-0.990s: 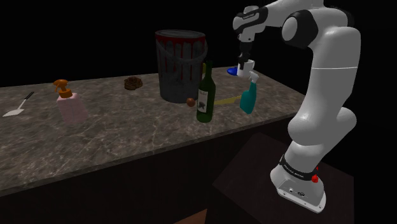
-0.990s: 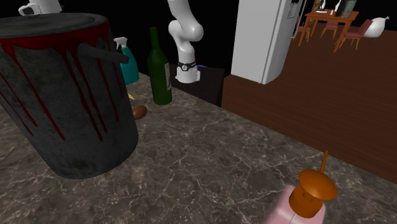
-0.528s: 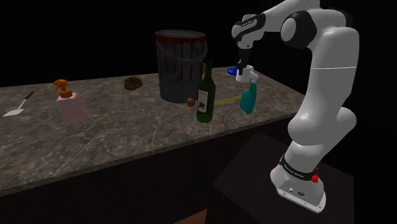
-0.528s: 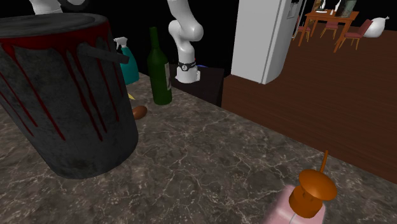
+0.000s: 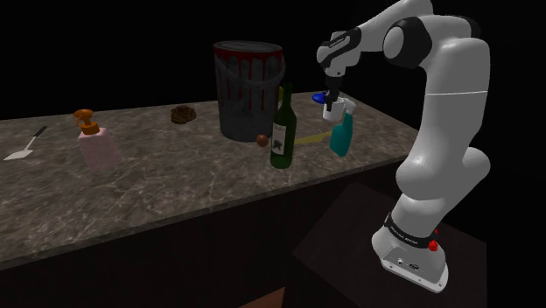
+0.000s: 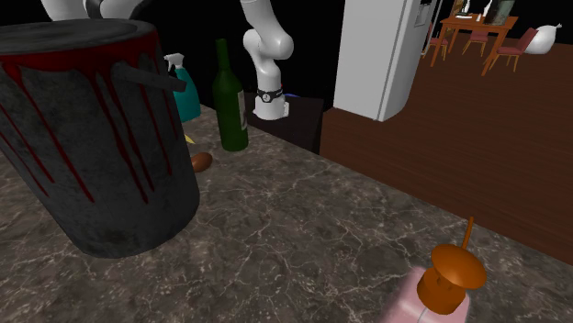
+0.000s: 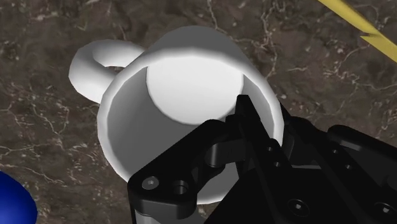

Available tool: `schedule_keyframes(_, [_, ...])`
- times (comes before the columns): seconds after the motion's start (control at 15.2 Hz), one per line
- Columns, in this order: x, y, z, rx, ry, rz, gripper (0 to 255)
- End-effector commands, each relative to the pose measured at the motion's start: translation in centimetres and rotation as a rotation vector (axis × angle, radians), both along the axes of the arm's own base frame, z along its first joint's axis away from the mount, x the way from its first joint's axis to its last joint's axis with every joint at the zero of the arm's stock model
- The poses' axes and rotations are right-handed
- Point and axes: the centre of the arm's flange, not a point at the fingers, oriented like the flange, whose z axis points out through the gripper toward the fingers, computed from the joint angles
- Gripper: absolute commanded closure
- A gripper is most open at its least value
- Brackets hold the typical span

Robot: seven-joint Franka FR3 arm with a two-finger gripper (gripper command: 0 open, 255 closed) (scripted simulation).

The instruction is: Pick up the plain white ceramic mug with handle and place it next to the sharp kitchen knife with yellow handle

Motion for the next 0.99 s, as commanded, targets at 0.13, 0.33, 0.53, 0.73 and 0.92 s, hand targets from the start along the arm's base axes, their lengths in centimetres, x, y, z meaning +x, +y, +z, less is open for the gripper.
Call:
schedule_keyframes(0.13, [-0.1,-0.1,-2.0,-0.001,-0.001,0.0,255])
schedule_keyframes(0.33, [-0.1,-0.1,-3.6,-0.001,-0.001,0.0,255])
schedule_keyframes(0.53, [-0.1,-0.1,-4.1,-0.001,-0.001,0.0,255])
schedule_keyframes(0.73, [-0.1,-0.1,-4.1,-0.001,-0.001,0.0,255])
schedule_keyframes(0.92, [-0.1,-0.1,-4.1,-0.001,-0.001,0.0,255])
